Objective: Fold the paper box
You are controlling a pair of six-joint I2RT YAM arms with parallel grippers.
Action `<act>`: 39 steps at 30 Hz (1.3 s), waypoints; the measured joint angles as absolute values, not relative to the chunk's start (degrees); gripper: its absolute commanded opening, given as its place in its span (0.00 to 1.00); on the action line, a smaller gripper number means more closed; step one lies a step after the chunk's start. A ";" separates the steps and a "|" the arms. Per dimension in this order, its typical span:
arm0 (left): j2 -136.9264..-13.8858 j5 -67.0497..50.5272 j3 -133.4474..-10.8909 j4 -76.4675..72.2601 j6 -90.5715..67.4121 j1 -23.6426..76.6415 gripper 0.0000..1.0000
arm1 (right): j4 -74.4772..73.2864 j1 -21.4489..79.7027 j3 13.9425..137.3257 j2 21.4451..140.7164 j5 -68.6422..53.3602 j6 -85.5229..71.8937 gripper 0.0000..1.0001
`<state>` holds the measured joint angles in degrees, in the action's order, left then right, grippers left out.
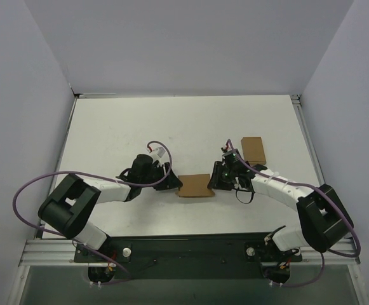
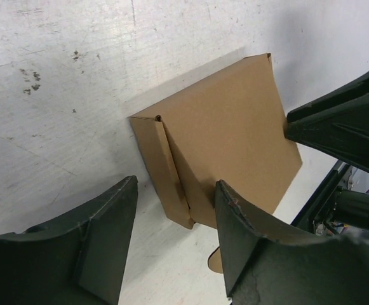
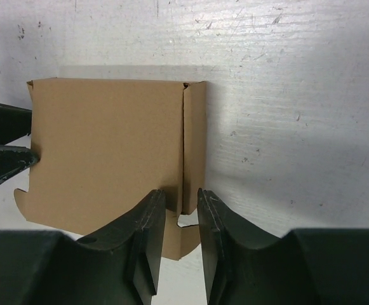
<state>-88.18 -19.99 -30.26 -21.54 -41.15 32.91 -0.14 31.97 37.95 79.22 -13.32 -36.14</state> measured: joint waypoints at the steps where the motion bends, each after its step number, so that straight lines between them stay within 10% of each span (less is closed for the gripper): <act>1: -88.44 -20.29 -30.28 -22.00 -41.12 32.91 0.54 | 0.14 31.97 37.93 79.64 -13.37 -36.03 0.24; 9: -90.24 -21.85 -30.87 -25.06 -40.82 32.93 0.43 | 1.58 32.34 37.91 81.36 -13.50 -35.92 0.23; 20: -89.01 -19.88 -31.00 -22.09 -40.75 33.01 0.64 | 2.44 32.34 37.91 82.19 -13.34 -35.94 0.23; 39: -79.92 -12.99 -31.00 -14.00 -42.94 38.35 0.60 | 2.94 33.23 37.91 82.26 -12.25 -35.97 0.22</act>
<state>-79.92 -12.99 -31.00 -14.00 -42.94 38.35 2.94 33.23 37.91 82.26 -12.25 -35.97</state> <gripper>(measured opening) 0.611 0.226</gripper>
